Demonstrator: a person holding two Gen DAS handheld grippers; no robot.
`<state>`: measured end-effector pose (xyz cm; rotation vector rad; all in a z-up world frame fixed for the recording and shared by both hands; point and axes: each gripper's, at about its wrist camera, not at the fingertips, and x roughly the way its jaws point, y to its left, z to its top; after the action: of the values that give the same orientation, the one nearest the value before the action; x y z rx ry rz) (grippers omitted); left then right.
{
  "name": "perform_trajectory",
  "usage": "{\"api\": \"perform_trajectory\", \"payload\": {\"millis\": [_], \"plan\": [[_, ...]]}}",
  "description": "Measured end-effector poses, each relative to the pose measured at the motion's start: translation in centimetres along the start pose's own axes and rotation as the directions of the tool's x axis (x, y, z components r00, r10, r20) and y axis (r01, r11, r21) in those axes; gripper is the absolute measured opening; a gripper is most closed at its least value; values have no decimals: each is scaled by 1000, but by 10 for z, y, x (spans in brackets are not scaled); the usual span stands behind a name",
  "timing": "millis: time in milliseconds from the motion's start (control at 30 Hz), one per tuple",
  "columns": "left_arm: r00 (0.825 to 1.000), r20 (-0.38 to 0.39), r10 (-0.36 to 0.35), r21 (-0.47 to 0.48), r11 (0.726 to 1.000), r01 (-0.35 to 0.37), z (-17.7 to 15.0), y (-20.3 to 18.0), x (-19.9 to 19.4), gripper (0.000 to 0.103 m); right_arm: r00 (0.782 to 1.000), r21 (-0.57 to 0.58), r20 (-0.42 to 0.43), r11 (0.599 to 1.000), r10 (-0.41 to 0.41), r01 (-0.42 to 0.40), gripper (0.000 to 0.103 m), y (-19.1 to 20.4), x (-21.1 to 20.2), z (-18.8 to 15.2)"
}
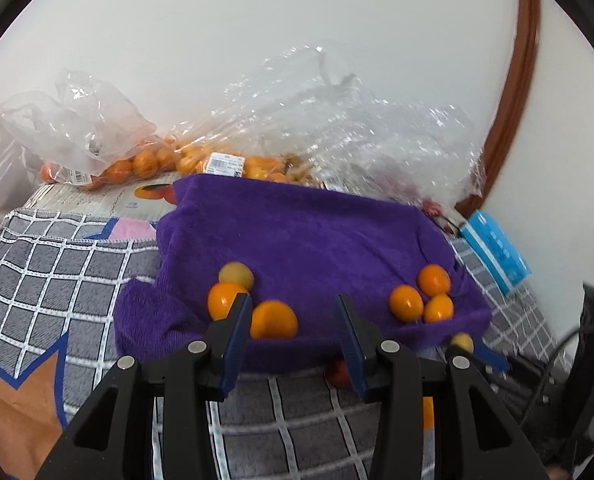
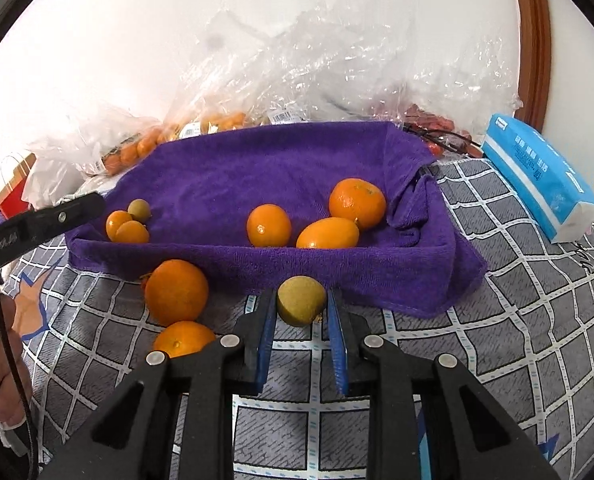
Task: Organize fruits
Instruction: 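Withdraw both open tools from the towel toward the remaining fruit, then close the right tool around the small yellow-green fruit on the bedspread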
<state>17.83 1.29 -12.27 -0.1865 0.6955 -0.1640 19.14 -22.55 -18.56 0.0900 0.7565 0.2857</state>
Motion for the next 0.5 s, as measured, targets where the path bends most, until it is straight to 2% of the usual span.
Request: {"api": "perform_trajectory", "payload": {"millis": [267, 500], "plan": [[992, -124, -5, 47, 999, 11, -29, -8, 8, 41, 1000, 14, 17, 1000, -6, 6, 25, -8, -5, -2], [981, -192, -37, 52, 998, 48, -36, -14, 23, 41, 1000, 25, 21, 1000, -10, 9, 25, -11, -7, -3]]}}
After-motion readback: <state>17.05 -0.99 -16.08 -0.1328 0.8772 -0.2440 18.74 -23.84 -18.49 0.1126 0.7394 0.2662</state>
